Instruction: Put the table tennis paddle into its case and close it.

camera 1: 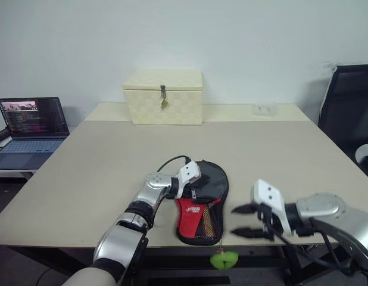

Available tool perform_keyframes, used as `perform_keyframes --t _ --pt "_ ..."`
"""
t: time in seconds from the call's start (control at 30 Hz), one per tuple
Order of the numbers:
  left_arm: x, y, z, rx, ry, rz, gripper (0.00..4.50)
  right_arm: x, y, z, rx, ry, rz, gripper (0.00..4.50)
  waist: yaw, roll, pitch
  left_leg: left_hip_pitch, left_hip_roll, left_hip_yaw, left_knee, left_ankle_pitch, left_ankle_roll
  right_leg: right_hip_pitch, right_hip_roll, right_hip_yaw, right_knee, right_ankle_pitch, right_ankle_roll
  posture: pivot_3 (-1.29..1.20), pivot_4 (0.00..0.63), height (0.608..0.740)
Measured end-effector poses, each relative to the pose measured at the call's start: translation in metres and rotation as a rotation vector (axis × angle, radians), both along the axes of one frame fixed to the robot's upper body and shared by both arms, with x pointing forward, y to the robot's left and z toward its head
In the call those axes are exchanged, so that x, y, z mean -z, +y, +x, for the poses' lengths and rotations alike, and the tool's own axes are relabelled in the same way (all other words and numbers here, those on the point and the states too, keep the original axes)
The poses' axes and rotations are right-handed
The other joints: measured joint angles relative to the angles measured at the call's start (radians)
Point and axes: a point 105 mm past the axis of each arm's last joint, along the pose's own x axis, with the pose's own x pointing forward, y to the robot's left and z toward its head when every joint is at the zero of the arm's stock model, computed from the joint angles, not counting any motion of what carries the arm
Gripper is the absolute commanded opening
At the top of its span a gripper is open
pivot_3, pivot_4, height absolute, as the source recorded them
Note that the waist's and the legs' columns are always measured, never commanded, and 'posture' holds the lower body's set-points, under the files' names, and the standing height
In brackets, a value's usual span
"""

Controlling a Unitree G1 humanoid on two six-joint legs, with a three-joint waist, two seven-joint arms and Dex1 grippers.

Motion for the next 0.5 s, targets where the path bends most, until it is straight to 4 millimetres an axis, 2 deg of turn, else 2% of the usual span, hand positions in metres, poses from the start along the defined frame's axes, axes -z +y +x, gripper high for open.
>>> perform_keyframes --t 0.13,0.23,0.33,0.5 --pt "-0.008 0.027 -0.004 -0.057 -0.006 -0.020 4.50 -0.007 -0.006 0.032 0.037 -0.069 0.079 2.76 -0.004 0.001 0.001 -0.002 0.001 -0.001 0.000 0.000 0.000 -0.002 0.000 0.000 0.000 0.002 -0.003 0.00 0.150 0.740" --pt "-0.030 0.056 -0.014 -0.144 -0.056 -0.059 4.50 -0.014 -0.007 0.058 0.054 -0.110 0.154 2.76 -0.011 0.000 0.003 -0.002 0.005 -0.003 -0.001 0.000 0.000 -0.002 -0.002 0.000 0.001 0.003 -0.006 0.00 0.150 0.740" --pt "-0.043 0.080 -0.028 -0.249 -0.074 -0.082 4.50 -0.007 -0.016 0.075 0.086 -0.117 0.156 2.76 -0.006 0.001 0.003 -0.002 0.004 -0.004 -0.001 0.000 0.000 -0.002 -0.004 0.000 0.000 0.002 -0.006 0.00 0.150 0.740" --pt "-0.028 0.096 -0.059 -0.400 0.003 -0.111 4.50 0.000 -0.041 0.098 0.142 -0.125 0.137 2.76 0.013 0.003 0.006 -0.003 0.000 -0.004 -0.001 0.000 0.000 -0.001 -0.011 -0.002 0.000 0.002 -0.005 0.00 0.150 0.740"
